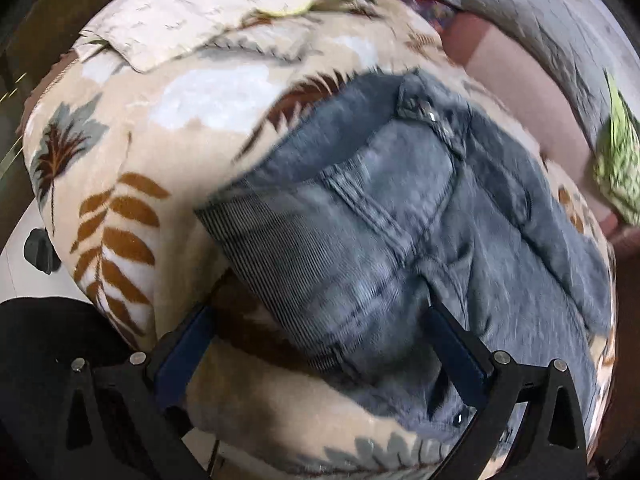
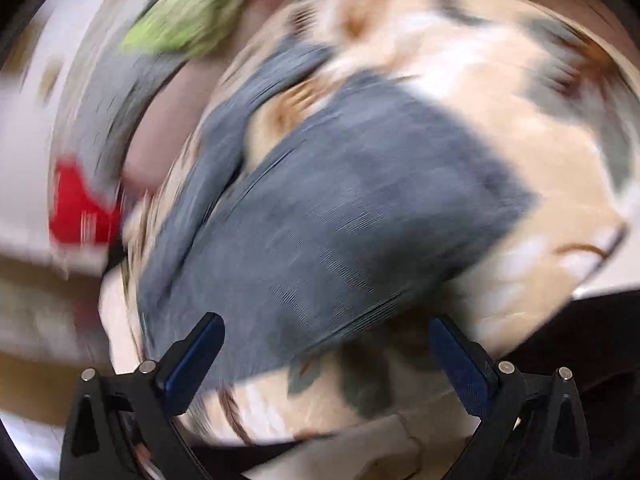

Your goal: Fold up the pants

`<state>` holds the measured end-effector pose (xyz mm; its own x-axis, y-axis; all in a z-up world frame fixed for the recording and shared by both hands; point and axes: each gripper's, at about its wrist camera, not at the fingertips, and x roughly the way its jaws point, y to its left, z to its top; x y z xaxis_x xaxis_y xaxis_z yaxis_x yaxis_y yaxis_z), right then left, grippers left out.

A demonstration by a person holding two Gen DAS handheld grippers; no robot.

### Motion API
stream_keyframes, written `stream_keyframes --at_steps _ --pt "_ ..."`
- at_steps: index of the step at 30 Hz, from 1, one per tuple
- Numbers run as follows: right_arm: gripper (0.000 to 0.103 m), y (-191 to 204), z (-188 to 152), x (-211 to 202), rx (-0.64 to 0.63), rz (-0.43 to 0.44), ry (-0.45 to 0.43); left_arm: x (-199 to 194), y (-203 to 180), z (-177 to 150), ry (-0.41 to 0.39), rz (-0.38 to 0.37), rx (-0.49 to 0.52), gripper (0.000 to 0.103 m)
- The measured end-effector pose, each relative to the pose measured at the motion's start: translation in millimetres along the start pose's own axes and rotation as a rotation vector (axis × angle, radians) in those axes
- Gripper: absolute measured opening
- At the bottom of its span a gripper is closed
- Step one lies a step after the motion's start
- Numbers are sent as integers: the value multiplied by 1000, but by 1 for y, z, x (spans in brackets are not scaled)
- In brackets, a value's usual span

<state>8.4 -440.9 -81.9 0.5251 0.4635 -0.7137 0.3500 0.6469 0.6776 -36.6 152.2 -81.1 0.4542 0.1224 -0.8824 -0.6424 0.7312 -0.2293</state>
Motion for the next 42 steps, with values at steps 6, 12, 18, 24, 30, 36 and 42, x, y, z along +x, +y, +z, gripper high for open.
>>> stream_keyframes --at_steps 6,12,18,24,30,36,42 --pt "96 -25 29 2 130 -42 -84 -1 0 18 -37 18 18 28" --pt "19 -16 47 0 44 -144 -93 6 2 39 4 -15 -7 6" --pt "15 24 53 -42 -136 -149 -183 -62 -9 37 -180 -44 16 5" --pt "16 44 51 -75 -250 -190 -281 -82 -4 8 -207 -34 61 6" --pt "68 -34 55 -33 -70 -329 -94 -38 24 -7 -18 67 54 28" --pt "76 -1 57 -85 -132 -235 -255 -81 5 12 -215 55 97 60" --pt "89 27 53 -48 -231 -94 -163 -69 -47 11 -215 -56 265 65"
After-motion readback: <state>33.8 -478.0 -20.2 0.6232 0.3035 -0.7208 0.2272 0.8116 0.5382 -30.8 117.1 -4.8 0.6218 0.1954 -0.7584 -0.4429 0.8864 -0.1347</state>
